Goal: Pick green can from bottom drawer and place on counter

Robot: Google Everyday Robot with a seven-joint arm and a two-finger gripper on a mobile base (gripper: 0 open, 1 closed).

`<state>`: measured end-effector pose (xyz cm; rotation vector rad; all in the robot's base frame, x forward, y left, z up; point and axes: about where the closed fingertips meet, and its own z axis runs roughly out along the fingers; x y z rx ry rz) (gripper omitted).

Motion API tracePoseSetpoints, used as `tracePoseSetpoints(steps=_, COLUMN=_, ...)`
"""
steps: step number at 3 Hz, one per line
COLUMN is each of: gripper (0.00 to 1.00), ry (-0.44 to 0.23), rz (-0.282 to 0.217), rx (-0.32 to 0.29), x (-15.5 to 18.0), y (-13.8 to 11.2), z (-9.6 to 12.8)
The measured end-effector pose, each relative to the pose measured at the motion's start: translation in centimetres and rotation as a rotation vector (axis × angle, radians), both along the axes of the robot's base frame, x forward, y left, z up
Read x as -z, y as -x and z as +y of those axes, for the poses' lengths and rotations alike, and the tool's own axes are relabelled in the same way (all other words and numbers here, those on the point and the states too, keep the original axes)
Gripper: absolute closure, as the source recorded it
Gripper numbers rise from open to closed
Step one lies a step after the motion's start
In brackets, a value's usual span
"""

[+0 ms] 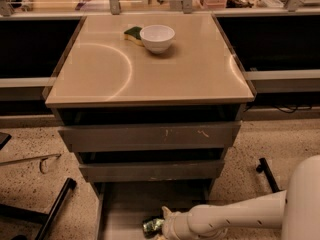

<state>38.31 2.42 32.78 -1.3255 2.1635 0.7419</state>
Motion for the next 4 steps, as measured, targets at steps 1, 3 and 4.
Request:
tracePoseSetpoints(steps=1, gripper=0.00, ry=0.000, rz=-0.001, rx=0.001, x=-0.1, y=0.0, z=-0.1)
tracePoseSetpoints(steps=3, gripper=0.00, ry=-0.055, rz=-0.109, rx=0.068, x=3.1, y=-3.6, z=-0.3)
tracePoseSetpoints(steps=4, gripper=0.00, ry=-0.065, rz=-0.155, rx=0.102, x=5.9, y=-7.1, z=-0.2)
